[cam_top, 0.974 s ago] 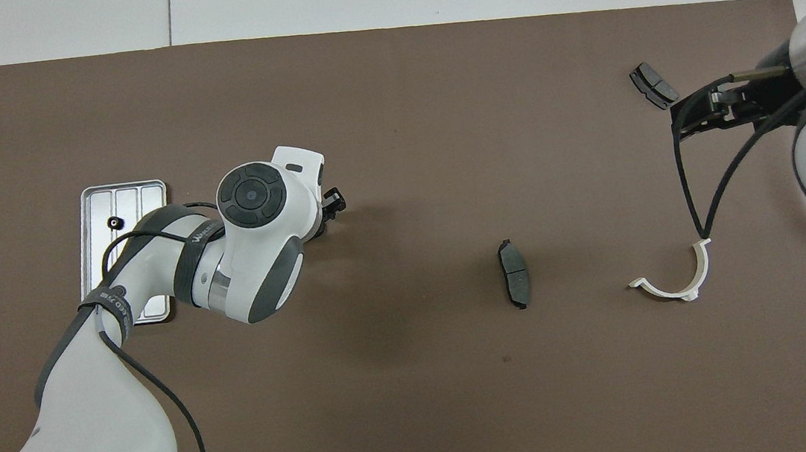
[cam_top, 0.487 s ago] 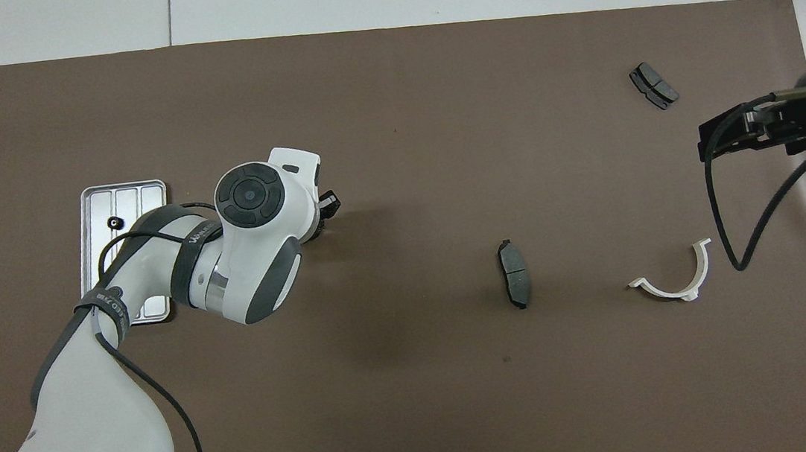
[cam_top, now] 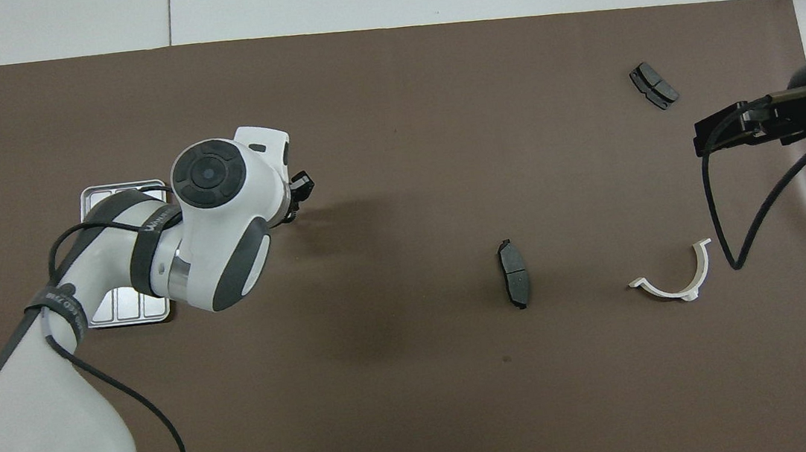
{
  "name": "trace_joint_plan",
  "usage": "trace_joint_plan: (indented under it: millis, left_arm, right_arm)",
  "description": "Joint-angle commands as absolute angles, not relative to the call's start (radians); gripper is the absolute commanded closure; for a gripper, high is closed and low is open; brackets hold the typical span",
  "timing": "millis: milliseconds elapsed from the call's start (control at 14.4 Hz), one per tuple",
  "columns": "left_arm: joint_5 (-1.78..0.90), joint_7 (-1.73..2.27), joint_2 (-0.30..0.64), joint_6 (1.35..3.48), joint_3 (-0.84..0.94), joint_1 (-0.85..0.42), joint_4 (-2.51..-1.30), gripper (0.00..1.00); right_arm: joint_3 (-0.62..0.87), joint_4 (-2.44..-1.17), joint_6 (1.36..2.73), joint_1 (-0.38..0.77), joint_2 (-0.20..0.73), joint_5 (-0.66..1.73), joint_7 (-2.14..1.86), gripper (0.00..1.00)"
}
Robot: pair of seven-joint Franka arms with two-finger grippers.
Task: Pick bearing gear from pile to tray
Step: 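Place the third bearing on the tray with the left gripper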
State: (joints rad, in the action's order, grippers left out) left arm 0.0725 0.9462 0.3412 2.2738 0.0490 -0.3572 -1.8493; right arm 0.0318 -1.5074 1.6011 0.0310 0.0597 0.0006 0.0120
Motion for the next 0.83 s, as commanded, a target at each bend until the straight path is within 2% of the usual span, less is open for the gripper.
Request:
trace_joint_plan:
  millis: [0,417,765]
  left_arm:
    - [0.080,0.803,0.217,2.151,0.057,-0.223,-1.870,1.00]
    - [0.058,0.416,0.158,2.100,0.057,0.046,-1.933,1.00]
    - [0.049,0.285,0.092,2.328,0.057,0.133,-2.172,1.00]
  right_arm:
    - [0.040,-1.571,1.660,0.011,0.021,0.021,-0.069,0.00]
    - [0.035,-1.569,1.646,-0.003,0.021,0.021,-0.071,0.00]
    - [0.037,-1.568,1.620,-0.005,0.017,0.021,-0.069,0.00]
